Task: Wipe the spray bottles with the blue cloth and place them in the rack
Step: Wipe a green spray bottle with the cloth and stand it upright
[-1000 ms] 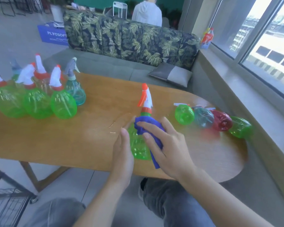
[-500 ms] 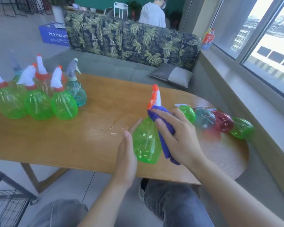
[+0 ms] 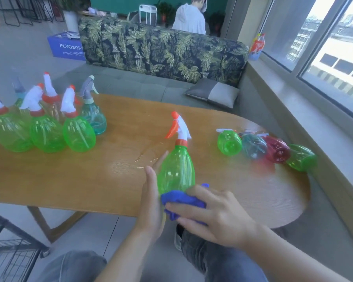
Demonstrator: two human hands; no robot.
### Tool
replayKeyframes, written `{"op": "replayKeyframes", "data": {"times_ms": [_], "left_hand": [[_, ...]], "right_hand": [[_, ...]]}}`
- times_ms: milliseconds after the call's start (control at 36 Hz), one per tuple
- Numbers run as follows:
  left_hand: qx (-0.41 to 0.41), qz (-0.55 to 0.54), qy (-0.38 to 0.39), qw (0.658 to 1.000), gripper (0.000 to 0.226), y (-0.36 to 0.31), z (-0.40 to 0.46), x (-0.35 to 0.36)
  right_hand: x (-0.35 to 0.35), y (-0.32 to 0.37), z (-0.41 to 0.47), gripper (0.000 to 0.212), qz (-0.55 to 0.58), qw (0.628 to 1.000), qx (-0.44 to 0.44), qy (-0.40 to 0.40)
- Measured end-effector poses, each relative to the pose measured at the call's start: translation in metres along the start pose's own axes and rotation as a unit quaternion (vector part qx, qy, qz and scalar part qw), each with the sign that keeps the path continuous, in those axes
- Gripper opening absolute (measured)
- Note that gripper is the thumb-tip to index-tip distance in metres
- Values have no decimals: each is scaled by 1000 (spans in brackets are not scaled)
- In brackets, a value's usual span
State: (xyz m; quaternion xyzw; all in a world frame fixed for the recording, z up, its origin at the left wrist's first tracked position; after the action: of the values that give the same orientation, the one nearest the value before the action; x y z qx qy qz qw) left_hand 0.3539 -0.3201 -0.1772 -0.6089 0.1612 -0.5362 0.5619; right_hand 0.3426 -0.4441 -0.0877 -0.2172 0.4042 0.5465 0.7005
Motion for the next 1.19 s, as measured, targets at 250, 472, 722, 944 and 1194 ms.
{"op": "replayKeyframes", "data": {"times_ms": [250,472,722,944,1194], "left_hand": [[53,74,55,994,70,1,-1,16],[37,87,38,995,83,3,0,5],[19,81,38,996,75,9,2,2],[48,86,68,993,79,3,-3,12],[28,65,77,994,73,8,-2,15]], "right_hand": [[-21,-81,30,30,160,931,308,-112],[7,-29,-1,25,118,977,161,-73],[9,-10,-16,25,71,993,88,17],[-14,-63,-35,27,236,898,343,-140],[19,-81,-44,27,400,779,467,-120]]}}
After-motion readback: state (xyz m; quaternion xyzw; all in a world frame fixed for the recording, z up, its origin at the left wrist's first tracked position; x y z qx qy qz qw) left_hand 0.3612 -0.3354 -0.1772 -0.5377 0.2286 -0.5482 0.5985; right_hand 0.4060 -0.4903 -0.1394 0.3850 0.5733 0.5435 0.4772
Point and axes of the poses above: each hand's wrist, its own z-axis towards the middle knuckle, its own x-axis out of the palm, y = z × x, the point moved 10 cm from there along z, towards the middle knuckle, and after that the axes turned 12 degrees about x, right-handed, at the moved point
